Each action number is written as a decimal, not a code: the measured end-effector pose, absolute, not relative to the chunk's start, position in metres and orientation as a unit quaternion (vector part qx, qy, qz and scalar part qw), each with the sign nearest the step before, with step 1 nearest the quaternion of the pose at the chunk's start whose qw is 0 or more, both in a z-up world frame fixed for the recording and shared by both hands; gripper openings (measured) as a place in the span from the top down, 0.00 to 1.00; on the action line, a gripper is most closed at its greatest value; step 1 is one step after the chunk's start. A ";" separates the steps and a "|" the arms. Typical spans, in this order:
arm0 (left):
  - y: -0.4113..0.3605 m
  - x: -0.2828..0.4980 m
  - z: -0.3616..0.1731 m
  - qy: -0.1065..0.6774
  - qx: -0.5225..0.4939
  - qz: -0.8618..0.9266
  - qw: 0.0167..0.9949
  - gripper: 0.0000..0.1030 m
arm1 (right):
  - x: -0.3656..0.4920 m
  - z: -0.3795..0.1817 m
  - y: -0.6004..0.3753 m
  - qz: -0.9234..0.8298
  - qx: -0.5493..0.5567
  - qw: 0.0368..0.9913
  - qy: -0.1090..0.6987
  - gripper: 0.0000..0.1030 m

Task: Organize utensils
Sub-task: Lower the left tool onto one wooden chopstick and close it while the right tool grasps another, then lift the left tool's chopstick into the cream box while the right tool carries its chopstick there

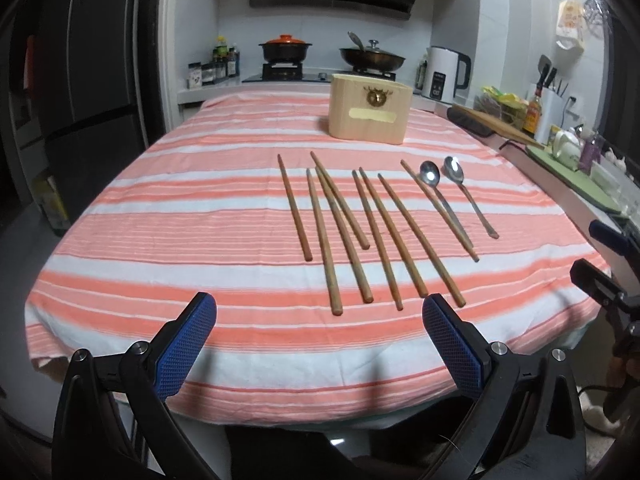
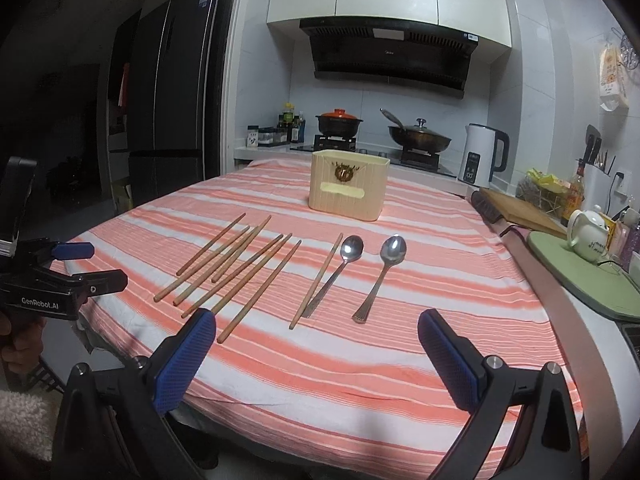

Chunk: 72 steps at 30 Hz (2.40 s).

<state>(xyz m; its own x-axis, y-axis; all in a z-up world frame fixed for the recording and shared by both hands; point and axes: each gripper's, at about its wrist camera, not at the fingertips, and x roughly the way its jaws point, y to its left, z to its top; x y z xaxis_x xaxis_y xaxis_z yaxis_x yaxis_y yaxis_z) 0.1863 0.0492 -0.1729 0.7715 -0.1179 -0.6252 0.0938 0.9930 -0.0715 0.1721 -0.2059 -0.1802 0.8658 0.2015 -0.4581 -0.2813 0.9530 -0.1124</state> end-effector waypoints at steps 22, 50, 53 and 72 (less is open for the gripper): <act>0.038 0.223 -0.216 0.357 0.034 -0.026 0.933 0.15 | 0.224 -0.223 -0.186 0.142 -0.080 0.948 0.273 0.37; 0.015 0.227 -0.215 0.343 0.024 -0.056 0.937 0.96 | 0.264 -0.247 -0.180 0.135 -0.021 0.938 0.320 0.92; 0.018 0.228 -0.213 0.345 0.016 -0.056 0.937 0.96 | 0.265 -0.244 -0.185 0.136 -0.010 0.936 0.324 0.93; 0.044 0.231 -0.128 0.323 -0.024 -0.070 0.944 0.95 | 0.258 -0.149 -0.202 0.138 -0.034 0.961 0.235 0.95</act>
